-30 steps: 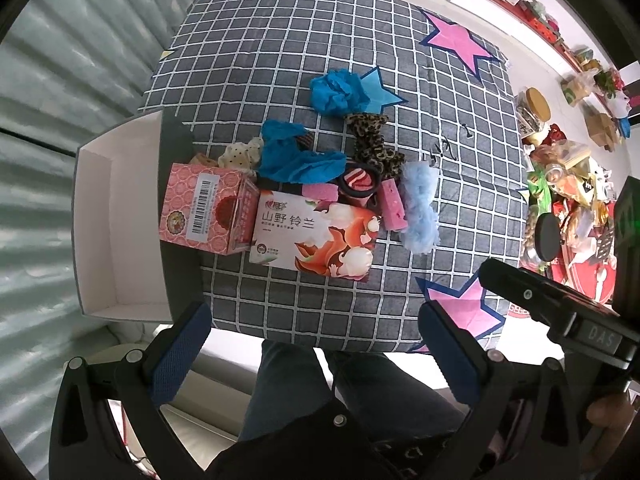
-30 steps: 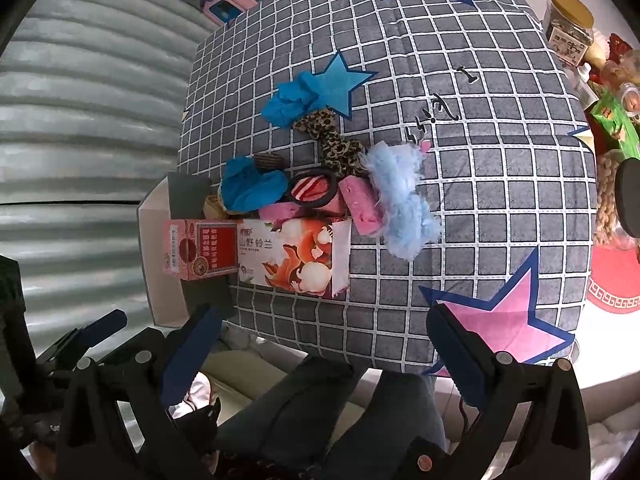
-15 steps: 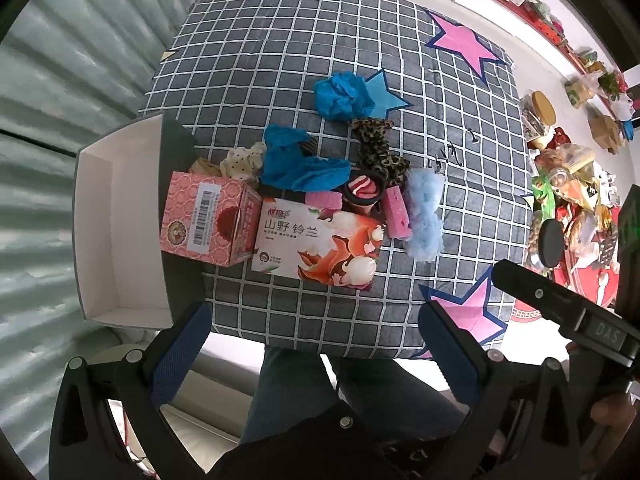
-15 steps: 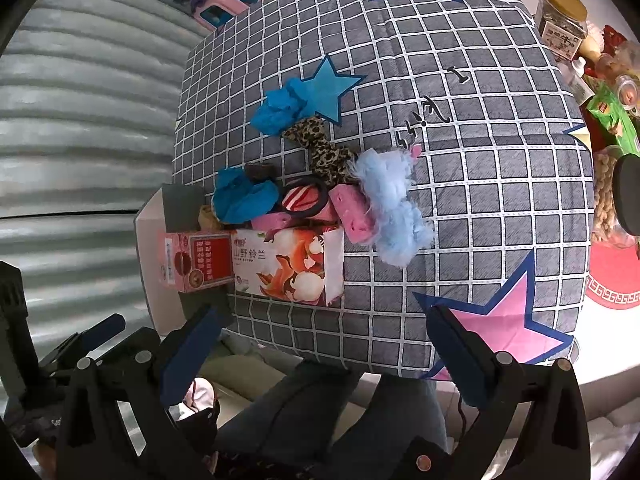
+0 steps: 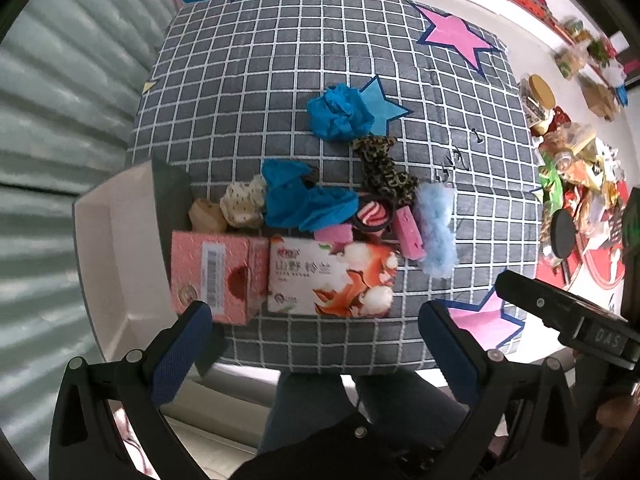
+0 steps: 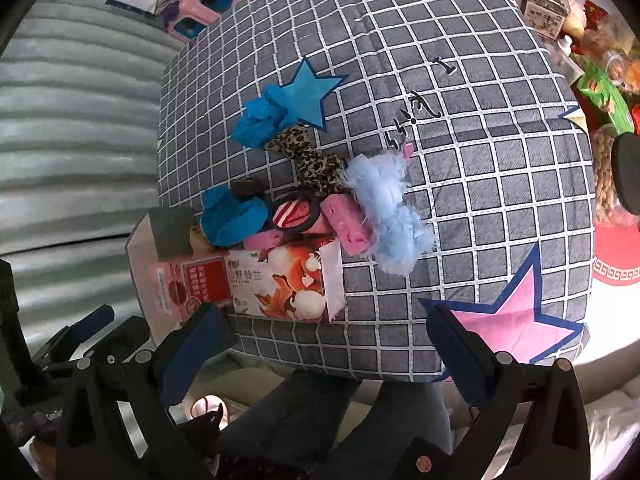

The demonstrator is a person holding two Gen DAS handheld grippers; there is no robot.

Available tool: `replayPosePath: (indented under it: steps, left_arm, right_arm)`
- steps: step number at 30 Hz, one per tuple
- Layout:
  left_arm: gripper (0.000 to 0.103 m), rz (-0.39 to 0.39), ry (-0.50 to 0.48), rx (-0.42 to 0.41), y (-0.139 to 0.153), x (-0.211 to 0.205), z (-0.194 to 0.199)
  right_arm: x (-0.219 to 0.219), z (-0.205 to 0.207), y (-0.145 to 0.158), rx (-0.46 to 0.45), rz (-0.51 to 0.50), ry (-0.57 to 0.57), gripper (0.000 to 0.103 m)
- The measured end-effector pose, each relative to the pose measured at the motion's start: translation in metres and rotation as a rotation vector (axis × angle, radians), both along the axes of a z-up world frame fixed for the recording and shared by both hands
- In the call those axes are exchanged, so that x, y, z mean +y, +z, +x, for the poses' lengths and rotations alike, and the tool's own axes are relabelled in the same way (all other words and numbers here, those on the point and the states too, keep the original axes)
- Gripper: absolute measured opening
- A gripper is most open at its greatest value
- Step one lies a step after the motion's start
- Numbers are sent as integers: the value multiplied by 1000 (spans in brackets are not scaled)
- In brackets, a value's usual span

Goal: Organize soft objects
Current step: 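Move both tools toward the pile of soft items on the bedspread, then grasp the blue cloth with the left tool while the right tool grasps the light-blue plush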

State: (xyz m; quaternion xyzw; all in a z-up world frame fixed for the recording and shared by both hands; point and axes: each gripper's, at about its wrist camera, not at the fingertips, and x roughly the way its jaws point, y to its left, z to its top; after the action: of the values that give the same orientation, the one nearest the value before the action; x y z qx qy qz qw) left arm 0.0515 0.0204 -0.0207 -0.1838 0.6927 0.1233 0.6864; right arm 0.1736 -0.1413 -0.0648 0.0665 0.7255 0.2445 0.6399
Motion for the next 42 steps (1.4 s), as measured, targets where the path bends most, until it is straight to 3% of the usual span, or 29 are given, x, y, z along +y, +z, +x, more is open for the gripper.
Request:
replayPosePath:
  steps: [14, 22, 33, 42]
  left_arm:
    - [103, 64, -100, 25, -36, 34, 36]
    - [103, 52, -120, 47, -55, 43, 46]
    - [103, 44, -119, 55, -64, 56, 54]
    - [103, 23, -82, 57, -83, 65, 84]
  right_arm:
    - [30, 4, -31, 34, -164, 7, 103]
    - [38, 7, -44, 52, -255, 13, 103]
    - [46, 10, -49, 59, -285, 9, 103]
    - [21, 23, -73, 61, -347, -38, 103]
